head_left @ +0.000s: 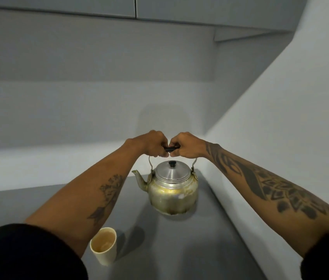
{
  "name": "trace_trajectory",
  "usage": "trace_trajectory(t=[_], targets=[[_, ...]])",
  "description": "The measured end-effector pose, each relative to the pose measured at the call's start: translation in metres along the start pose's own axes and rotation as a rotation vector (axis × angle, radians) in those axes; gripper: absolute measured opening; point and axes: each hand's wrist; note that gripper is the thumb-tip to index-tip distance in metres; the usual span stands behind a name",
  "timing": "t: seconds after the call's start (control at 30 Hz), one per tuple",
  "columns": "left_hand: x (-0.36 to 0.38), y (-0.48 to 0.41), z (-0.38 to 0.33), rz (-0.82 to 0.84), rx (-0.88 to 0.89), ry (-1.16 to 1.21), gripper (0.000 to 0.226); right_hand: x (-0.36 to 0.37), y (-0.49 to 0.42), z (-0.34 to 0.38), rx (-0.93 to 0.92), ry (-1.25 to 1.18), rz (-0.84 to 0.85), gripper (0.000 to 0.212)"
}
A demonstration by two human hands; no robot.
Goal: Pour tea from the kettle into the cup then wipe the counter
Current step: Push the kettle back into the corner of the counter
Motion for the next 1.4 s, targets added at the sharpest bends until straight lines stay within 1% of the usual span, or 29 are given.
trace_trajectory(t=[0.13,0.33,0.43,0.53,0.73,0.97,1.23,1.4], targets=[[0.014,-0.035,-0.009,0.006,0.027,0.021,0.012,-0.002,-0.004,-0.033,0.057,0.0,0.022,0.012],[0.04,-0.097,-0.017,0.06,0.009,0.056,0.019,0.006,-0.02,-0.095,0.107,0.005,0.062,0.014],[0.054,-0.126,-0.017,0.075,-0.013,0.066,0.019,0.012,-0.032,-0.123,0.114,0.021,0.1,0.011],[0.069,-0.154,-0.014,0.066,-0.041,0.065,0.022,0.019,-0.047,-0.149,0.125,0.021,0.128,0.01],[0.088,-0.203,-0.006,0.026,-0.091,0.042,0.023,0.029,-0.077,-0.192,0.16,0.002,0.146,0.016],[0.105,-0.236,0.005,-0.007,-0.138,0.053,0.028,0.043,-0.102,-0.219,0.18,-0.008,0.171,0.01],[0.121,-0.257,0.012,-0.077,-0.148,0.053,0.028,0.049,-0.114,-0.24,0.199,-0.026,0.164,0.014],[0.126,-0.271,0.011,-0.089,-0.145,0.054,0.028,0.05,-0.118,-0.251,0.207,-0.027,0.151,0.011]])
Point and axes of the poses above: each hand's wrist, its own y-axis away from the middle knuckle, its own x-axis out of the palm, z = x × y, and after that the axes turned 1 degree about z, right-handed
